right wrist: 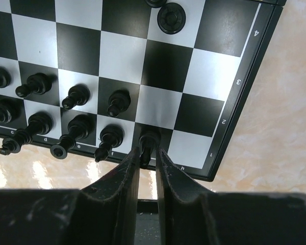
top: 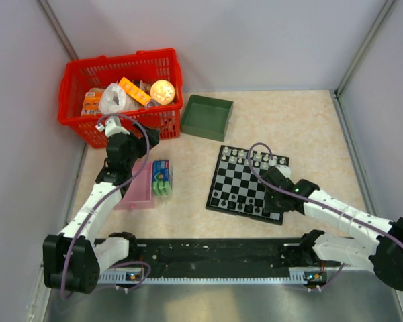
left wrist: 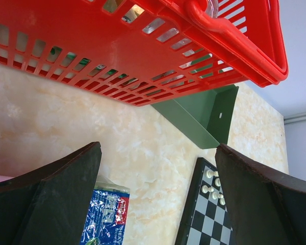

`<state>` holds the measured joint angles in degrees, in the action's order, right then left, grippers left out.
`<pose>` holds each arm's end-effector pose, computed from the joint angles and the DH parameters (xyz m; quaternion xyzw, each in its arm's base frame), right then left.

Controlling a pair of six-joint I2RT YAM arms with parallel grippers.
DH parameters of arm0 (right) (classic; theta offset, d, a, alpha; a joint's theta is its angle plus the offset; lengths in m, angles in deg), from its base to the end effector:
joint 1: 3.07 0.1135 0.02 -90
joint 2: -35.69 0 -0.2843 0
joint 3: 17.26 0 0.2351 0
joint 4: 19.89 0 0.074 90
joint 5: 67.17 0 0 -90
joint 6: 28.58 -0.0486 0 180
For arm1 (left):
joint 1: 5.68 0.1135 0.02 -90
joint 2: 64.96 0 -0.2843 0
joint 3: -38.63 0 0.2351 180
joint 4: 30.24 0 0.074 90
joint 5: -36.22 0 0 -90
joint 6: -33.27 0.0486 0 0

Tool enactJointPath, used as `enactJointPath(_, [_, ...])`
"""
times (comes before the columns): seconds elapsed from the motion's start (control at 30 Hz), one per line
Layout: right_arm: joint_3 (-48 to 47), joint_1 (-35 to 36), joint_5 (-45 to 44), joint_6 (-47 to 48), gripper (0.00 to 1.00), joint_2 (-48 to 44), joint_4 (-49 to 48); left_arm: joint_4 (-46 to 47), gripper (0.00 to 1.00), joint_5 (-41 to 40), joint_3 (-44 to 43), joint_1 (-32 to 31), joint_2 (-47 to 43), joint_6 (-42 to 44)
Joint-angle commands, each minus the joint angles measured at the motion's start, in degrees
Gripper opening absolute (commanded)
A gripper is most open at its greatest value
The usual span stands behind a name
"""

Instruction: Set up the chess pieces on the board

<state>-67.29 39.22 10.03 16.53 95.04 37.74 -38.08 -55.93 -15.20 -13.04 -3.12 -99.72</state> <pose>0.1216 0.0961 0.2083 0.0444 0.9730 0.0578 0.2191 0.2348 -0.0285 0.2979 -0.2548 0.7560 -0.2429 0.5519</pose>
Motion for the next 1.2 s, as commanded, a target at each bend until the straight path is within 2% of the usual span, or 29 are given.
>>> enactJointPath(0.0, [-1.23, 0.78, -1.44, 0.76, 0.19, 1.38, -0.66, 3.17, 0.99, 0.57, 0.02, 0.32, -1.11, 0.09])
enactJointPath(0.1, [-1.14, 0.78, -1.35, 0.76, 0.18, 1.38, -1.28, 3.08, 0.99, 0.48, 0.02, 0.41, -1.29, 0.09])
enactJointPath(0.43, [-0.61, 0.78, 0.67, 1.20, 0.05, 0.41, -1.45, 3.08, 0.99, 0.22, 0.38, 0.41, -1.46, 0.09])
enactJointPath(1.03, [-2.11, 1.40, 0.14, -0.20, 0.04, 2.26, 1.62, 3.26, 0.99, 0.22, 0.46, 0.41, -1.29, 0.09])
enactJointPath(1.17, [-2.20, 1.40, -0.47, -0.12, 0.06, 2.35, 1.62, 3.17, 0.99, 0.22, 0.46, 0.41, -1.11, 0.09])
